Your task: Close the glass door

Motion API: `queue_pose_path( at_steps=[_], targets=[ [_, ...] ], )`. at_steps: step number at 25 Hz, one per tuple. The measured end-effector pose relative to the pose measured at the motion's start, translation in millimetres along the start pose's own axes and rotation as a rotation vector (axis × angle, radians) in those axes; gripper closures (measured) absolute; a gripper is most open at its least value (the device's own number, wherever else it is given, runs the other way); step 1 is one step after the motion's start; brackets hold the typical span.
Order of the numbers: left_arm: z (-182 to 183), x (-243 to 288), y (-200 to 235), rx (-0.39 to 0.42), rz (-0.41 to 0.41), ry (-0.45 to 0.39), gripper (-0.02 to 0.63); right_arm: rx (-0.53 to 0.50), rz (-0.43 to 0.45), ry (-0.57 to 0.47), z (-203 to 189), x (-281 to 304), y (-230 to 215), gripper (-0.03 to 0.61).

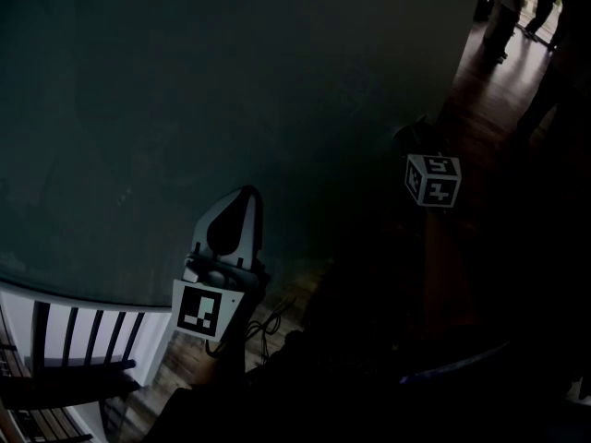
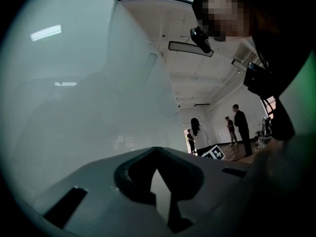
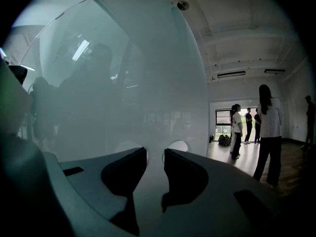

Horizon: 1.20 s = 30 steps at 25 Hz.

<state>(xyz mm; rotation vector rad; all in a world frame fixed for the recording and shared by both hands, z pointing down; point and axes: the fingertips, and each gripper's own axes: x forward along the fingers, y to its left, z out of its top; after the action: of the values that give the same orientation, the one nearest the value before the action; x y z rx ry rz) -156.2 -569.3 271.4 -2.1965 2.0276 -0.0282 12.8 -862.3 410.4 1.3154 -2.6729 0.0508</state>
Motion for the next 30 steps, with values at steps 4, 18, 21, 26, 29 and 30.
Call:
queue_pose_path(
  at_steps=[4, 18, 21, 26, 29, 30],
  targets=[
    [0.4, 0.4, -2.4, -0.005, -0.016, -0.002, 0.612, -0.004, -0.009, 0.008, -0.7, -6.7, -3.2, 0.465],
    [4.4, 2.6, -0.4, -0.021, -0.025, -0.022, 0.612, -0.018, 0.092, 0.073, -2.3, -3.5, 0.2, 0.448],
    [5.5, 2.5, -0.8, -0.019, -0.025, -0.023, 0.612, -0.006, 0.066, 0.053, -2.0, -7.1, -2.3, 0.453],
    [9.6, 3.8, -1.9, -0.019, -0.033, -0.029, 0.612, -0.005, 0.042, 0.041, 1.5, -7.2, -1.9, 0.454],
    [9.5, 4.3, -3.6, -0.022, -0.048, -0.030, 0.612, -0.001, 0.040, 0.040, 1.4, -8.8, -3.0, 0.454],
    [9.1, 4.3, -4.0, -0.024, -0.052, -0.029, 0.612, 0.000, 0.038, 0.040, 0.8, -9.8, -4.0, 0.454]
  ],
)
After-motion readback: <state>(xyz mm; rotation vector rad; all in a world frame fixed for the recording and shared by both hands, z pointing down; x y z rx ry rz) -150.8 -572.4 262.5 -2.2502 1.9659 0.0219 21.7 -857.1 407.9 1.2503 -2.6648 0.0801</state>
